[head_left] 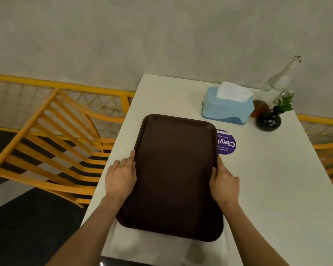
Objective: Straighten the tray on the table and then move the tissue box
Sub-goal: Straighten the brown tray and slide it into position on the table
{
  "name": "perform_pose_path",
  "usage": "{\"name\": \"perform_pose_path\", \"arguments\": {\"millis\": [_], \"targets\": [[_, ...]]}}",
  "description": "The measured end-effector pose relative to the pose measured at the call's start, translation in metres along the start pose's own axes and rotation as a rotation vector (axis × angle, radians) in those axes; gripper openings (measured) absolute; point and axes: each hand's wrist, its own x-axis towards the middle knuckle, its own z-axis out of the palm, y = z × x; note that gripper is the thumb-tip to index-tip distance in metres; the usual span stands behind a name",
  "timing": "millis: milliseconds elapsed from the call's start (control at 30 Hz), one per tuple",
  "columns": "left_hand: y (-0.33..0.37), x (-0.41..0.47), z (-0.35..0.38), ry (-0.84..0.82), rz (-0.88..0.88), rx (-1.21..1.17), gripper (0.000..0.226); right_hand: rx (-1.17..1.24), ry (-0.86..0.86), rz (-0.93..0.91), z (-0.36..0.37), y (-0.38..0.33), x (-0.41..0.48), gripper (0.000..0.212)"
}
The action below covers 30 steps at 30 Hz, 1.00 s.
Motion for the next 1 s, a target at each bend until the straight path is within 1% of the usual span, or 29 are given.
{"name": "perform_pose_path", "arguments": {"millis": [233, 400, 500, 567, 633, 700, 767, 900, 1000], "targets": [[-0.035, 0.008, -0.006, 0.013, -0.045, -0.010, 0.048, -0.009, -0.033, -0.024, 0.015, -0.035, 0.008, 0.051], [-0.056, 0.019, -0.008, -0.009, -0.058, 0.000, 0.051, -0.038, -0.054, -0.036, 0.019, -0.053, 0.009, 0.050], [-0.066, 0.022, -0.007, -0.008, 0.006, -0.015, 0.055, -0.055, -0.060, -0.023, 0.017, -0.057, 0.008, 0.054], [-0.071, 0.024, -0.006, -0.058, 0.070, -0.054, 0.063, -0.045, -0.043, -0.015, 0.017, -0.057, 0.002, 0.059], [-0.073, 0.025, -0.002, -0.116, 0.112, -0.069, 0.069, -0.051, -0.069, -0.031, 0.018, -0.057, -0.006, 0.064], [-0.072, 0.025, 0.002, -0.139, 0.122, -0.094, 0.072, -0.078, -0.114, -0.050, 0.021, -0.055, -0.014, 0.070], [-0.069, 0.024, 0.005, -0.148, 0.131, -0.111, 0.073, -0.098, -0.123, -0.041, 0.023, -0.053, -0.019, 0.074], [-0.063, 0.021, 0.008, -0.165, 0.156, -0.105, 0.073, -0.121, -0.146, 0.011, 0.021, -0.042, -0.028, 0.076], [-0.060, 0.013, 0.009, -0.163, 0.172, -0.088, 0.074, -0.096, -0.145, 0.031, 0.019, -0.035, -0.039, 0.078]]}}
